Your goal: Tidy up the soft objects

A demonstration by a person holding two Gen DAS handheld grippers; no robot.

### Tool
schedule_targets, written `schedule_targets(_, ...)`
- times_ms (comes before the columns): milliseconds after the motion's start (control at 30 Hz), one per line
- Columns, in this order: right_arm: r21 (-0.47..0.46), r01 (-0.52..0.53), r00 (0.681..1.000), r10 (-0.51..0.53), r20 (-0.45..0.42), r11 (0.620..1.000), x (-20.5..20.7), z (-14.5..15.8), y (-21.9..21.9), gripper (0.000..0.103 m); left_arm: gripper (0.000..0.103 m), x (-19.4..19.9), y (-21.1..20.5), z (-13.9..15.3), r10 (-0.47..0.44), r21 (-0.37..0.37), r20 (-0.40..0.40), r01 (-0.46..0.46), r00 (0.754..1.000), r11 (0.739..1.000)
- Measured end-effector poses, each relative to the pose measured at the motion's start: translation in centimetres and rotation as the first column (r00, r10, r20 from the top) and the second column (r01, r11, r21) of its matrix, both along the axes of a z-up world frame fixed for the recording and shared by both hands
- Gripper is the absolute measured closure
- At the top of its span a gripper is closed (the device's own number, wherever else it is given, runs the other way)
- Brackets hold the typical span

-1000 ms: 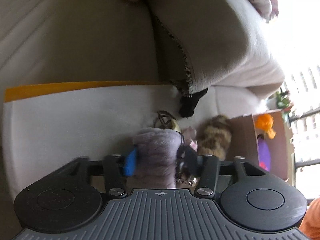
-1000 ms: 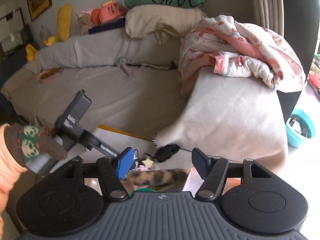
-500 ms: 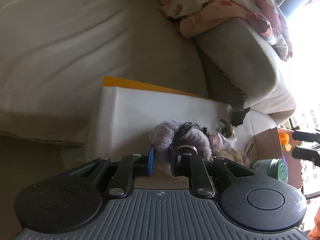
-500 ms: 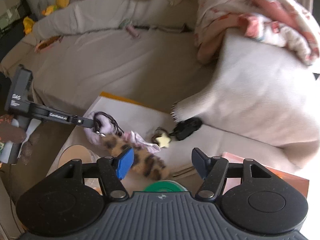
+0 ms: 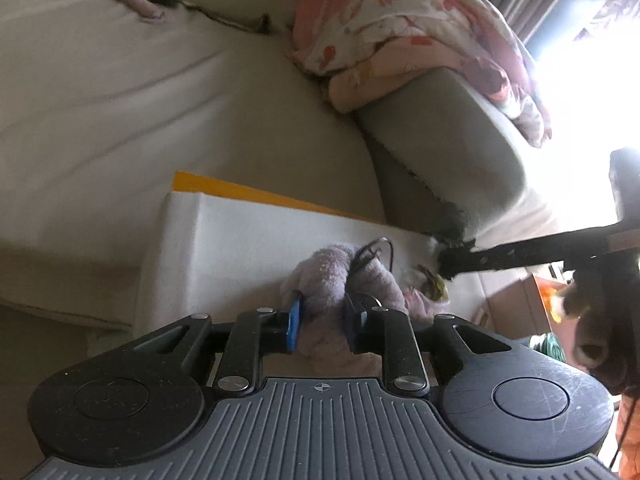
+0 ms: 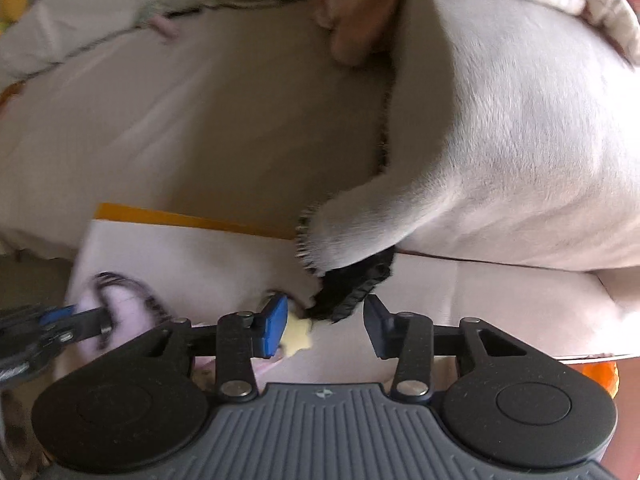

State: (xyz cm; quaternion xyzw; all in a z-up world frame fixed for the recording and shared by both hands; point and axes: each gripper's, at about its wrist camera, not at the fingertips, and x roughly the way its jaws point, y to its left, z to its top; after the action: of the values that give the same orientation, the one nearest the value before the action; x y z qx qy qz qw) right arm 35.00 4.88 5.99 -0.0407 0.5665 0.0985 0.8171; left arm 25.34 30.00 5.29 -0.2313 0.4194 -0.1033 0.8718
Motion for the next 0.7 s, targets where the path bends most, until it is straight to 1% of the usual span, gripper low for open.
schedule_targets(67,-0.029,0.013,1.0,-0.013,-0.005,0.999,0.8,-1.0,0.4,0.061,0.077,0.6,-0.1,-0.3,0.031,-0.013,0.0,-0.031,1.0,0.999)
schedule_targets(133,-0.056,0.025,0.999,-0.027,-0.02,0.998,1.6,-1.9,0.7,0.061,0.075,1.2,-0.2,-0.6,0.048,-0.037,-0.007,-0.048,0.999,0.998)
schedule_targets(200,-0.064,0.028,0.999,-0.03,-0.039,0.998,1.6,-1.9,0.8,0.061,0.073,1.6,-0.4,-0.8,0.059,-0.052,-0.018,-0.06,0.998,0.997)
schedule_targets(233,-0.051,0.016,0.999,-0.018,-0.035,0.999,1.3,-1.6,0.8,0.061,0.073,1.6,-0.4,-0.8,0.058,-0.051,-0.017,-0.059,0.998,0.997)
schedule_targets(300,-0.019,-0.037,0.999,0.037,0.004,0.999,-0.1,0.2,0.8,0.061,0.072,1.6,-0.4,-0.9,0.048,-0.042,-0.011,-0.049,0.999,0.998)
schedule_targets(367,0.039,-0.126,0.99,0.123,0.068,0.991,-1.8,2.6,0.9,0.06,0.072,1.5,-0.1,-1.1,0.049,-0.058,-0.013,-0.049,0.999,0.997)
schedule_targets(433,0.134,-0.247,0.968,0.238,0.081,0.96,-2.7,4.2,1.4,0.06,0.072,1.7,0.1,-1.3,0.055,-0.082,-0.018,-0.056,0.998,0.995)
schedule_targets(467,0.17,-0.297,0.955,0.29,0.068,0.94,-3.1,4.5,2.0,0.06,0.072,1.8,0.2,-1.4,0.056,-0.092,-0.022,-0.058,0.998,0.994)
schedule_targets(533,0.207,-0.332,0.942,0.335,0.023,0.92,-3.2,4.3,3.0,0.06,0.072,2.1,0.4,-1.5,0.06,-0.115,-0.033,-0.063,0.998,0.991)
schedule_targets(633,0.283,-0.309,0.934,0.345,-0.087,0.908,-2.8,2.4,4.3,0.06,0.072,2.6,1.2,-1.9,0.076,-0.179,-0.063,-0.086,0.995,0.98)
schedule_targets(700,0.287,-0.295,0.931,0.341,-0.127,0.911,-2.5,1.1,5.0,0.06,0.072,2.6,1.5,-2.1,0.08,-0.2,-0.07,-0.093,0.994,0.975)
